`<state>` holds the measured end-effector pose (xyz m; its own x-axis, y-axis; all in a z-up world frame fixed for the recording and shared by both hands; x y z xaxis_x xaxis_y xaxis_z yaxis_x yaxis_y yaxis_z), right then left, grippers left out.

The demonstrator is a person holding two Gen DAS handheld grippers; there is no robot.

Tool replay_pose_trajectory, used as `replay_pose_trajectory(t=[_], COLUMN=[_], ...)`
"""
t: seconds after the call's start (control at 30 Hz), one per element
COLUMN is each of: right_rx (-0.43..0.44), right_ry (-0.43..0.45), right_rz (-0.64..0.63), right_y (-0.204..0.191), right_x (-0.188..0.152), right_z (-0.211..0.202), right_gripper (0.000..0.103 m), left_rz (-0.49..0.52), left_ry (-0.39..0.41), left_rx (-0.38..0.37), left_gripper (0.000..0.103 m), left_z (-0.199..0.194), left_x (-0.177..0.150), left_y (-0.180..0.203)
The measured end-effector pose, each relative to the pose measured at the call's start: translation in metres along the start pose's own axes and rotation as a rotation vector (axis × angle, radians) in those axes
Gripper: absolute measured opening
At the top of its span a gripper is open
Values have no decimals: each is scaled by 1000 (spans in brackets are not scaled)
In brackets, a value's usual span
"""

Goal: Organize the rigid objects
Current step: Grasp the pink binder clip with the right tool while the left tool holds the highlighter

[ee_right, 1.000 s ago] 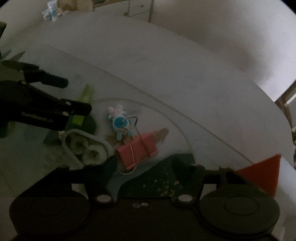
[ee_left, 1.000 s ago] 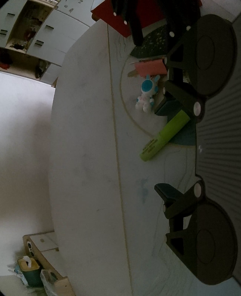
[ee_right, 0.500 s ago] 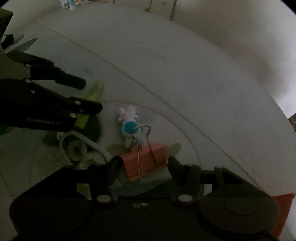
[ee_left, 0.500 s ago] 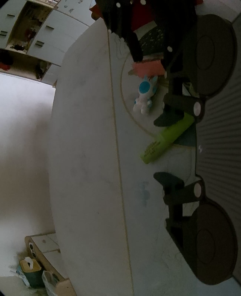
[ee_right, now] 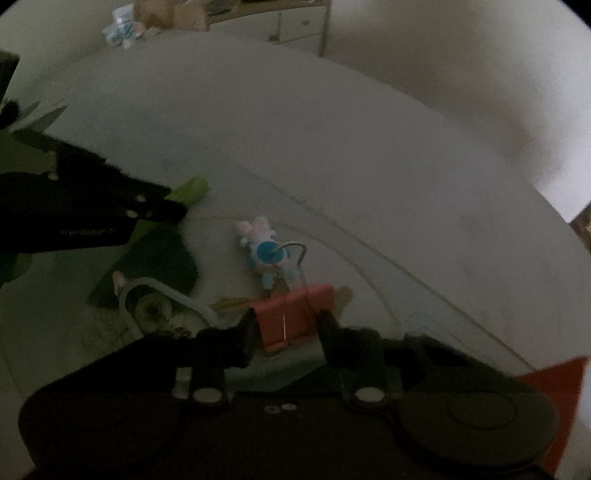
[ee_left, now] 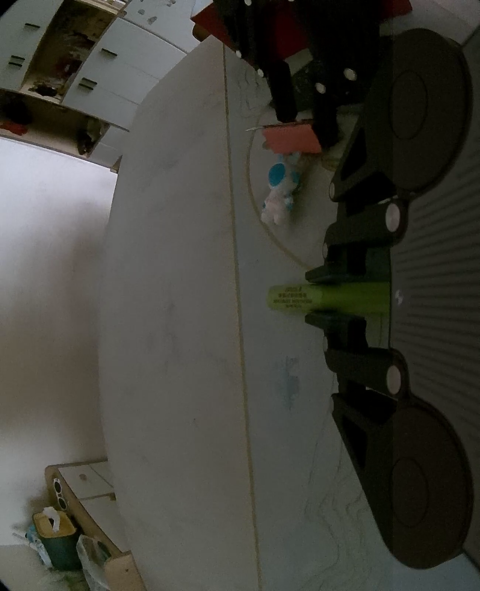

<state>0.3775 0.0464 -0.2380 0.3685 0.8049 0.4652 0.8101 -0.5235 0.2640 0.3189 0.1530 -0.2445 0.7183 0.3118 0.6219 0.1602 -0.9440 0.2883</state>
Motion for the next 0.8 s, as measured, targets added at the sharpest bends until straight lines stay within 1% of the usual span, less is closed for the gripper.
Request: replay_pose_trajectory(t=[0.03, 0.07, 0.13, 0.17, 0.3, 0.37, 0.4, 0.43, 0.47, 0.5, 0.57, 0.63, 0.8], right_rx=[-1, 5, -14, -24, -33, -28, -18, -14, -3, 12, 21, 48, 97], right_ry=[-5, -14, -17, -15, -21, -25, -30, -35, -41, -40, -34, -57, -72], right_rz=[9, 6, -11, -22, -38, -55, -62, -76, -97, -117, -161, -195, -311], right_y=[1, 0, -1, -1, 0, 2, 2, 2, 3, 3, 4, 3, -6], right_x=[-1, -3, -7, -8, -9, -8, -8, -6, -4, 0, 6, 10, 18], right_z=[-2, -2, -2, -2, 0, 1, 3, 4, 6, 7, 9, 15, 28], right_gripper=[27, 21, 23, 27, 33, 46, 49, 56, 66, 69, 71, 71, 71], left_rz=[0, 0, -1, -1, 0, 3, 4, 4, 5, 4, 2, 1, 7], left_ry=[1, 1, 1, 1, -2, -2, -4, -6, -8, -10, -13, -17, -22], left_rx=[1, -2, -2, -3, -4, -6, -6, -6, -6, -7, -9, -10, -15], left_gripper=[16, 16, 16, 16, 16, 16, 16, 16, 16, 16, 16, 16, 16], left_z=[-1, -1, -2, -2, -3, -4, -4, -4, -3, -2, -2, 0, 2], left_x=[0, 0, 0, -1, -1, -1, -1, 0, 0, 0, 0, 1, 3], left_y=[0, 0, -1, -1, -1, 0, 0, 0, 0, 0, -1, -1, -1])
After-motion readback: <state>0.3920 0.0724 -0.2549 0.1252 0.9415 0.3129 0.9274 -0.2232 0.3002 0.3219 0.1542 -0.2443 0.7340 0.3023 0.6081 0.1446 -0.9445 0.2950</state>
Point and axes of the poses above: each gripper's, at about its wrist camera, not at the fingertips, and z roughly the way its jaws point, y to its right, x to its top, the point moved 10 cm from there along z, roughly the way its jaws point, and after that the axes turned 14 degrees about -x, right-handed, at the moved point
